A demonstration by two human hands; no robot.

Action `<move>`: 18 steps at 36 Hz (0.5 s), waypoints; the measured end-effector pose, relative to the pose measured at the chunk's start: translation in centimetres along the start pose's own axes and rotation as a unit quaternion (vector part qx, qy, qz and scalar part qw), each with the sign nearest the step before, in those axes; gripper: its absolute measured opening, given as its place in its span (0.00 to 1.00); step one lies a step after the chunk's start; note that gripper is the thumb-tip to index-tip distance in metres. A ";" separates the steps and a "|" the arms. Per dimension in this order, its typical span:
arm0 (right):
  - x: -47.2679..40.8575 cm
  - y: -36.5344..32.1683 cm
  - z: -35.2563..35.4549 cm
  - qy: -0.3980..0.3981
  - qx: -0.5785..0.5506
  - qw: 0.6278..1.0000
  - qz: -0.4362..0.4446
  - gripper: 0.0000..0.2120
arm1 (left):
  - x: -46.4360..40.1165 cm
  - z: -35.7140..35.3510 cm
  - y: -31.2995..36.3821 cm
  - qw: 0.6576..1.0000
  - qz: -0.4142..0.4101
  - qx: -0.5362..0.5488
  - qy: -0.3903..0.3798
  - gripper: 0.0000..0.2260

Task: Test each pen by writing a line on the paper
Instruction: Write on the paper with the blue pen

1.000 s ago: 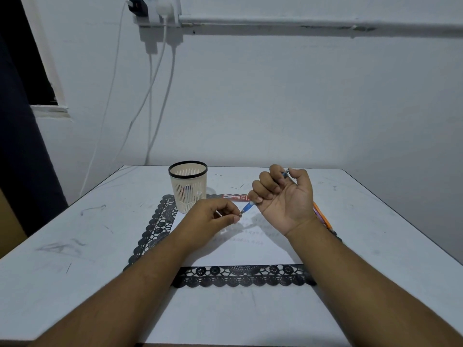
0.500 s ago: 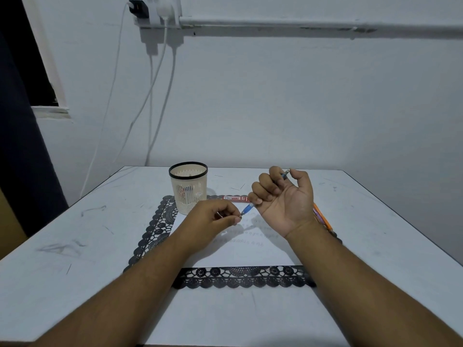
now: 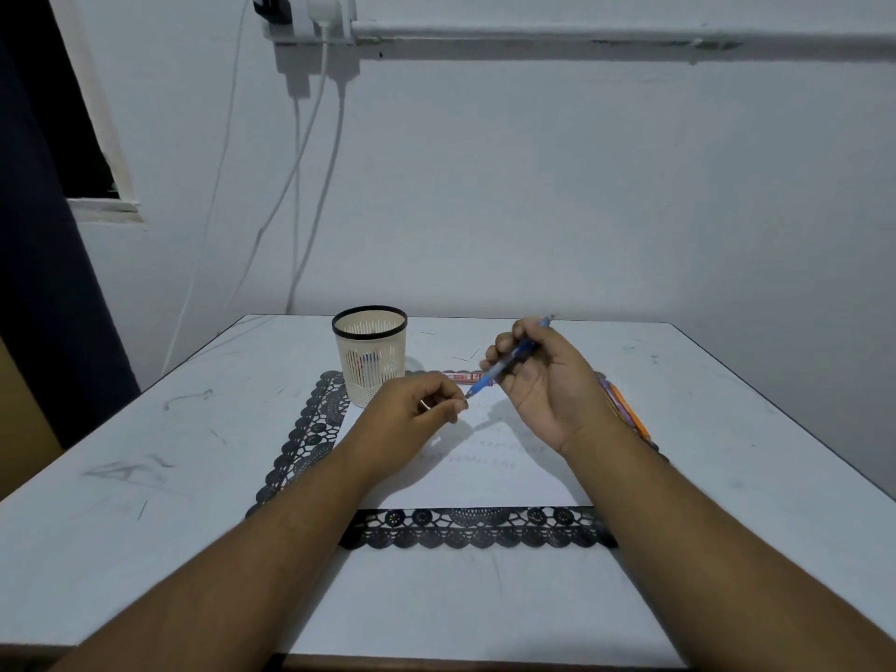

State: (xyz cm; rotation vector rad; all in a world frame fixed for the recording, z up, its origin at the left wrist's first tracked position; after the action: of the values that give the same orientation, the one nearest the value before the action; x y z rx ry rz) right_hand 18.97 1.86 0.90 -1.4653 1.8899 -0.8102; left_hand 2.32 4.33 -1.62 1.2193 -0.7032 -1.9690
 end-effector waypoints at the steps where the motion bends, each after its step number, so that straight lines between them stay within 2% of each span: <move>1: -0.1 0.0 0.2 0.015 0.043 0.999 0.012 0.13 | -0.1 0.2 0.0 1.000 0.002 0.004 0.009 0.05; 3: -0.1 0.1 0.5 0.030 0.170 0.984 0.040 0.13 | -0.2 0.6 -0.1 1.000 0.007 0.010 0.025 0.04; 5: 0.0 0.6 0.6 0.014 0.254 0.967 0.032 0.11 | -0.3 0.9 -0.2 0.999 0.008 0.008 0.036 0.04; 8: 0.0 1.2 0.6 -0.014 0.225 0.974 -0.013 0.08 | -0.4 1.1 -0.3 0.999 0.005 0.000 0.041 0.05; 13: -0.5 -0.4 1.0 0.003 0.143 0.990 0.002 0.09 | -0.7 1.8 -0.9 0.998 0.036 -0.019 0.047 0.08; 15: -0.7 -1.2 1.8 0.016 0.177 0.984 0.014 0.09 | -0.6 2.0 -1.4 0.996 0.057 -0.050 0.038 0.10; 18: -0.5 -1.3 3.3 0.025 0.294 0.955 0.032 0.09 | -0.2 2.1 -2.2 0.991 0.088 -0.100 0.030 0.13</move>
State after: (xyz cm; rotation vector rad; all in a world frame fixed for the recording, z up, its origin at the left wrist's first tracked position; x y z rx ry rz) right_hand 22.43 1.73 -0.13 -1.0130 1.5279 -1.2546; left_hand -0.16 5.96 -2.29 1.0540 -0.5483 -1.8019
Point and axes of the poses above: each hand's wrist, its own x-axis away from the middle knuckle, its own z-axis out of the back of the hand, y = z × x, the point moved 7 cm from there along -x, towards the middle knuckle, and after that the axes turned 10 degrees about y, right-handed, at the moved point
